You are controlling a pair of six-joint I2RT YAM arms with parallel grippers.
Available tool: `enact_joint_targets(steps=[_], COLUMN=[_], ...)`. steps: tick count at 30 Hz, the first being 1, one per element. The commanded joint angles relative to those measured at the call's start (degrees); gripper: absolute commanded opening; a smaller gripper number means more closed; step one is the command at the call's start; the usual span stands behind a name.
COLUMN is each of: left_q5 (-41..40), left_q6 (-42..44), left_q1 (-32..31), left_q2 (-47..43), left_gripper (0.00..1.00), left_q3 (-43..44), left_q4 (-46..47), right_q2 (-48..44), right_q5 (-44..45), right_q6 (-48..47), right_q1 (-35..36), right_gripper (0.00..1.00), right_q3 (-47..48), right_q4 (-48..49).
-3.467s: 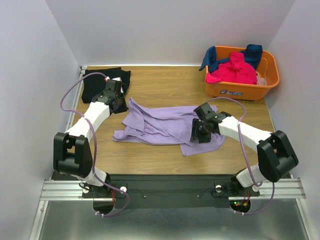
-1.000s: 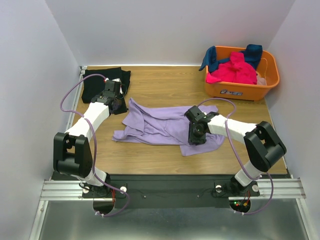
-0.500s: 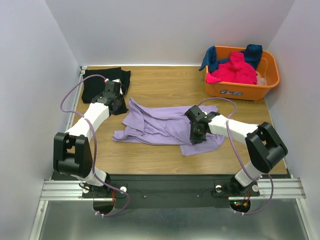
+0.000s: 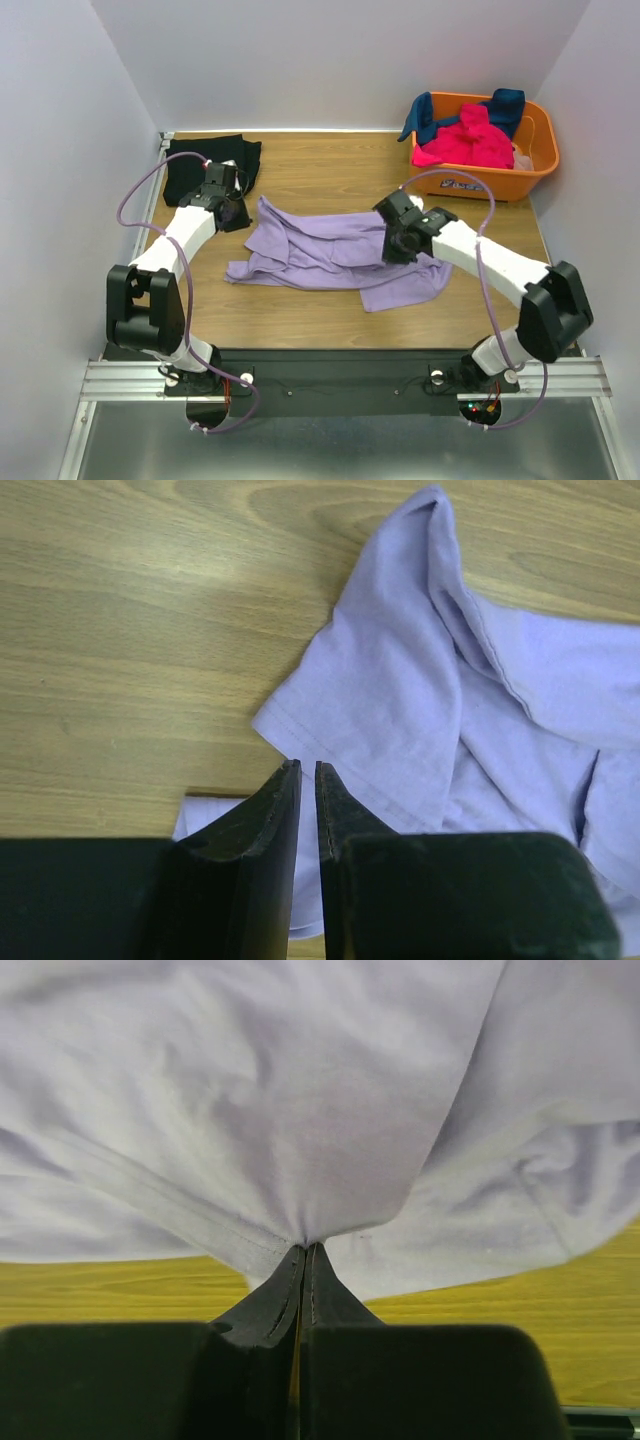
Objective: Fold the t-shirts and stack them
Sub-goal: Flatten the tshirt out
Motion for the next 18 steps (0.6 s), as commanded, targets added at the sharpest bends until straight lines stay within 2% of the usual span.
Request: enact_joint_targets(steps=[1, 7, 10, 12, 18], left_q5=[-0.3, 4.88, 6.11, 5.59, 4.45], left_q6=[0.79, -0.53, 0.35, 1.49, 3.95], left_q1=[1.1, 1.1, 1.1, 1.1, 1.27], left_q2=[-0.55, 4.54, 7.18, 8.41, 7.54], left_gripper=[0.24, 0.24, 0.24, 0.24, 0.24], left_q3=[3.59, 7.46, 9.13, 9.48, 5.01], left_q4=[0.99, 3.88, 4.76, 4.33, 4.06], right_q2=[-6.91, -13.14, -16.91, -18.07, -17.2], right_q5=[8.96, 12.66, 13.54, 14.16, 15.66], right_q6=[0.38, -0.41, -2.16, -2.96, -3.93], right_q1=[-0.96, -7.01, -13.94, -16.07, -19.15], right_gripper=[0.0, 0.0, 0.0, 0.0, 0.0], right_q3=[6.05, 4.04, 3.33, 3.59, 5.7], right_q4=[-6.72, -11.64, -12.7, -12.79, -12.88])
